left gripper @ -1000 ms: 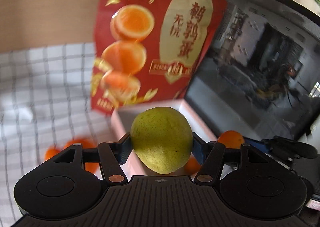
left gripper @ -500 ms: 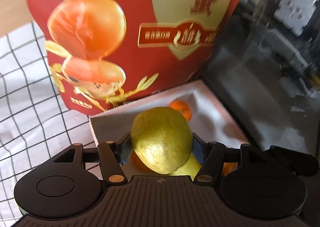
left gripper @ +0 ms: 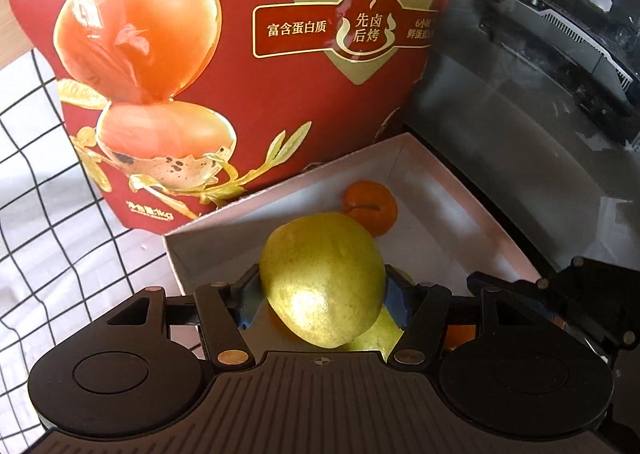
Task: Organize fruits
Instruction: 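Lower both fruits into the pink box and open both grippers, then move both open grippers away from the box toward the cloth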
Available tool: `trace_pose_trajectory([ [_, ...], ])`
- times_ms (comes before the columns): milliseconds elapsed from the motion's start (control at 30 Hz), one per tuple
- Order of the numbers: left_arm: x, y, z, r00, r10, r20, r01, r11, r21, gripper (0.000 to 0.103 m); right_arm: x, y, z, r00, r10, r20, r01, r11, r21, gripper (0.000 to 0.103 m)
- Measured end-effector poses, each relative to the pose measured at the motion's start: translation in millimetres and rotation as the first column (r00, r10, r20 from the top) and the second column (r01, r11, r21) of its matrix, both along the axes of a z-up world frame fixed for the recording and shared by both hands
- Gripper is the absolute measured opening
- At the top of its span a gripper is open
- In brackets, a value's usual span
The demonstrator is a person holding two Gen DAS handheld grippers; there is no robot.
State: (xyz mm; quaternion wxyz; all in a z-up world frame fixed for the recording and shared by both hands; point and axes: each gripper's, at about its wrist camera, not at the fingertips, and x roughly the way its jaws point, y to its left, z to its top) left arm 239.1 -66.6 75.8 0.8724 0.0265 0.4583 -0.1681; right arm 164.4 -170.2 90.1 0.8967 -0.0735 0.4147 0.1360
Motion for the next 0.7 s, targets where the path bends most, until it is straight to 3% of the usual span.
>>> trace_pose_trajectory([
  [67, -4.3, 5.9, 1.0, 1.000, 0.010, -0.002, -0.011, 1.000, -0.025, 0.067, 3.1, -1.5, 0.2, 1.000, -0.005, -0.014, 0.005, 1.000, 0.003, 0.048],
  [133, -7.7, 11.9, 0.7, 1.000, 0.023, -0.008, -0.023, 0.998, -0.058, 0.067, 3.0, -4.5, 0.0, 0.999, -0.017, -0.035, 0.018, 1.000, 0.023, 0.061],
  [167, -11.7, 15.8, 2.2, 1.000, 0.031, -0.004, -0.031, 0.997, -0.074, 0.067, -0.2, -7.5, 2.6, 0.999, -0.028, -0.042, 0.030, 0.999, 0.041, 0.063],
  [333, -44.1, 38.6, 20.7, 0.992, 0.084, 0.092, -0.069, 0.984, -0.162, 0.065, -4.0, -10.8, 7.9, 0.998, -0.055, -0.026, 0.057, 0.992, 0.113, 0.064],
  [500, -86.0, 76.5, 42.5, 0.965, 0.194, 0.178, -0.145, 0.957, -0.253, 0.065, -15.4, -13.7, 15.9, 0.995, -0.104, 0.006, 0.102, 0.984, 0.145, 0.064],
  [700, -138.2, 133.4, 25.7, 0.928, 0.353, 0.117, -0.312, 0.911, -0.270, 0.065, -58.0, 0.3, 23.3, 0.994, -0.104, 0.037, 0.099, 0.988, 0.122, 0.064],
])
